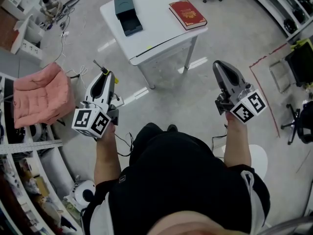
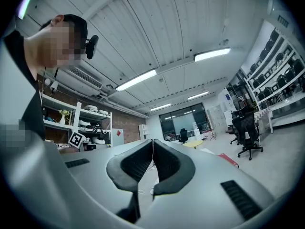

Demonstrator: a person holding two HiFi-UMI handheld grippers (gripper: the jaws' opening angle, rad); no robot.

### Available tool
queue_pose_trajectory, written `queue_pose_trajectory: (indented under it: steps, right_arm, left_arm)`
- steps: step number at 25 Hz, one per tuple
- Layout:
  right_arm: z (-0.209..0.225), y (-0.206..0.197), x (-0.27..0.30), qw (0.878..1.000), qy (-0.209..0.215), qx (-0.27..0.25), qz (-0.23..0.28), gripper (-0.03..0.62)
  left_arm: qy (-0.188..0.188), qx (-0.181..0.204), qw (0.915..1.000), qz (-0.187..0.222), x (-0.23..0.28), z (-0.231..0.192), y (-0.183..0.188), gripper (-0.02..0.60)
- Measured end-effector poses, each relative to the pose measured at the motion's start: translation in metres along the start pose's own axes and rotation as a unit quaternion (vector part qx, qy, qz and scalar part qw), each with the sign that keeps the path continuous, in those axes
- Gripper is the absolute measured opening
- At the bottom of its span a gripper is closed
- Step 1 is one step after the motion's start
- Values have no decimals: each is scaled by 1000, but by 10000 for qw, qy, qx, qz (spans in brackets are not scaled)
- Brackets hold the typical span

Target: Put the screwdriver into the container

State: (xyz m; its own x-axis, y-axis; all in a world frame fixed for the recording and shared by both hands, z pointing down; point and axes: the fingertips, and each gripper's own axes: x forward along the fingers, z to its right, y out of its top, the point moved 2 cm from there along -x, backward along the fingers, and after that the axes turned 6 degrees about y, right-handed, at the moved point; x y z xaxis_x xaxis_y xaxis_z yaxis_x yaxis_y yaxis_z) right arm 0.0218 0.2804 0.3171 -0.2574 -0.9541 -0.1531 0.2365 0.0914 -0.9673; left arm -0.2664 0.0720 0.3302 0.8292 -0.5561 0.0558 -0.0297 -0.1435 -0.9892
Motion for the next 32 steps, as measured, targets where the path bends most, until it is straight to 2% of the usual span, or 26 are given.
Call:
queue_pose_trajectory:
  steps: [9, 17, 24, 32]
  right_arm:
    - [34, -9, 3, 9998, -73, 85, -182, 31]
    - [100, -4, 32, 9987, -305, -22, -415, 31]
    - [164, 0, 95, 9985, -219, 15, -507, 31]
    - [219, 13, 204, 9966, 137, -152, -801, 31]
  left_arm:
    - [-43, -130, 9999, -8, 47, 5, -11, 74]
    - [6, -323, 9993, -172, 117, -22, -33, 74]
    - [97, -198, 9994, -259, 192, -55, -31, 74]
    - [207, -349, 9991, -106, 270, -111, -16, 74]
